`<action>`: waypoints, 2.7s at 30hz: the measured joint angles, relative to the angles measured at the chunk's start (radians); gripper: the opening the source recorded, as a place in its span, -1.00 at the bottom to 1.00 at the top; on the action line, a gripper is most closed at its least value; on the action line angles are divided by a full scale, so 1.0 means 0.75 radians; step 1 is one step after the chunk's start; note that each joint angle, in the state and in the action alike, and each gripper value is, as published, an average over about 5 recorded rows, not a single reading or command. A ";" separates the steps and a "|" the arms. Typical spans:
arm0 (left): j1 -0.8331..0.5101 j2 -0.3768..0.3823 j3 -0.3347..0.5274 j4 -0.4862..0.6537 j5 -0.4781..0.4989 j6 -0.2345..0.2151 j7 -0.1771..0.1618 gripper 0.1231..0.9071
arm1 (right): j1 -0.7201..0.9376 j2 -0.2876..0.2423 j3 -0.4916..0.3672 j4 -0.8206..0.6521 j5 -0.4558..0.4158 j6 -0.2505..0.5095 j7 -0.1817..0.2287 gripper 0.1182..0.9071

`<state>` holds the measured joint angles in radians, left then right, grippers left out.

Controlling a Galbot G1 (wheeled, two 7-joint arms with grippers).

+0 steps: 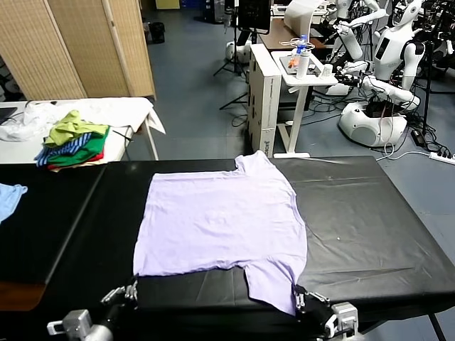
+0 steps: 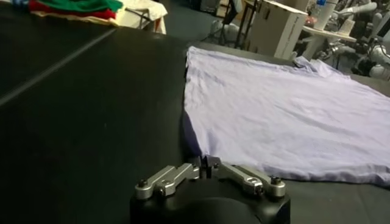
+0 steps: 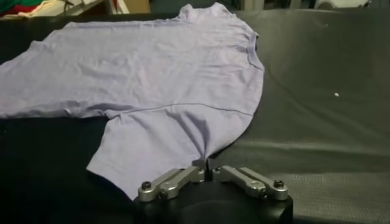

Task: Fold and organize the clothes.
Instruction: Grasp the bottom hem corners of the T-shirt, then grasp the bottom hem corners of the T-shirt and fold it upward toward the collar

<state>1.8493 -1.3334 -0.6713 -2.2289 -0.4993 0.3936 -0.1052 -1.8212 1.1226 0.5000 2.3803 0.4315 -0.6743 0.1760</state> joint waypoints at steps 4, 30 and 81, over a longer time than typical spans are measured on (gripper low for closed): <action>0.060 -0.019 -0.001 -0.054 0.037 0.000 -0.013 -0.94 | -0.078 -0.021 0.061 0.060 0.011 -0.033 -0.001 -0.95; 0.057 -0.141 0.025 -0.167 0.130 -0.068 -0.031 -0.94 | 0.207 -0.143 0.125 -0.082 0.261 0.204 -0.039 -0.95; -0.259 -0.050 0.053 0.127 0.212 -0.043 0.003 1.00 | 0.309 -0.187 0.075 -0.281 0.166 0.218 -0.170 0.98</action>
<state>1.6553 -1.3710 -0.6317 -2.1335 -0.3407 0.3617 -0.1026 -1.5898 0.9825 0.5559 2.1694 0.5560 -0.5107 0.0486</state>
